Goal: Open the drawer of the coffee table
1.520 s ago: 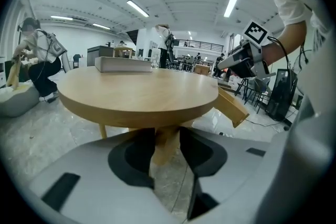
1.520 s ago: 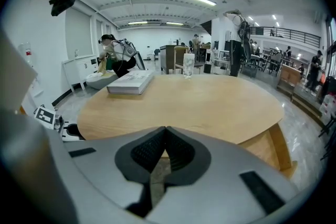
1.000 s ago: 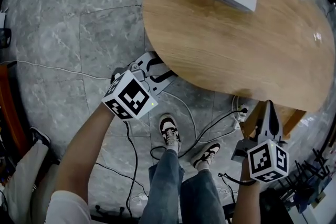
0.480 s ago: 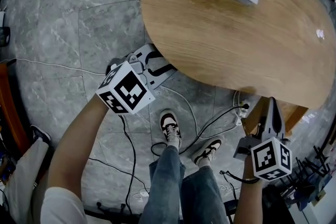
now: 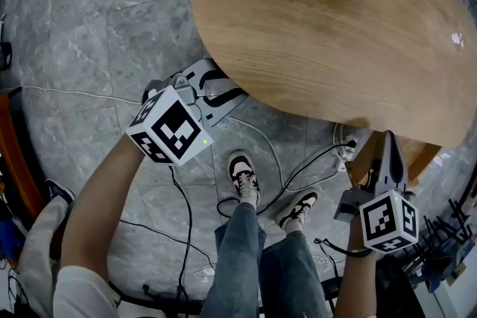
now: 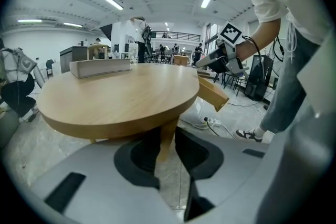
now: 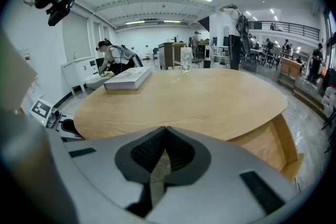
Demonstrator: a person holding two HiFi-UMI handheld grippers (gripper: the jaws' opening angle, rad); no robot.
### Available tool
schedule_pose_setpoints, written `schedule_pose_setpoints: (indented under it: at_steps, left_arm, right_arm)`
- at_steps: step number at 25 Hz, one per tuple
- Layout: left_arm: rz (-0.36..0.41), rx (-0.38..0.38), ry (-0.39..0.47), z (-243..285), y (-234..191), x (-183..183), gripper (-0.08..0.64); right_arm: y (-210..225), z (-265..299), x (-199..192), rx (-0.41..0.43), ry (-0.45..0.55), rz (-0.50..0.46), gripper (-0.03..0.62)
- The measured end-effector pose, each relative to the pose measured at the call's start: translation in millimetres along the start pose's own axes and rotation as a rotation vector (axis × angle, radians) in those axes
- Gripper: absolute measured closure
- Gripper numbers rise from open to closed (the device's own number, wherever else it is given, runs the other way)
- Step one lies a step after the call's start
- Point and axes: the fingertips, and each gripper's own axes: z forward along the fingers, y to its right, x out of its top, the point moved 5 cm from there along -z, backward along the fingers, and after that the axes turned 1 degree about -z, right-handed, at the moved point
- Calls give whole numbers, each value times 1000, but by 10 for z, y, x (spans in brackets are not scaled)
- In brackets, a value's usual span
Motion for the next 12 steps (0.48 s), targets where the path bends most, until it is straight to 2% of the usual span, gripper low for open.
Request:
schedule_pose_setpoints:
  at_steps: [5, 12]
  left_arm:
    - [59, -65, -26, -56, 143, 0, 485]
    - [63, -98, -31, -103, 361, -49, 486]
  right_arm:
    - [17, 20, -4, 4, 9, 2, 594]
    - [-3, 34, -33, 13, 12, 13, 594]
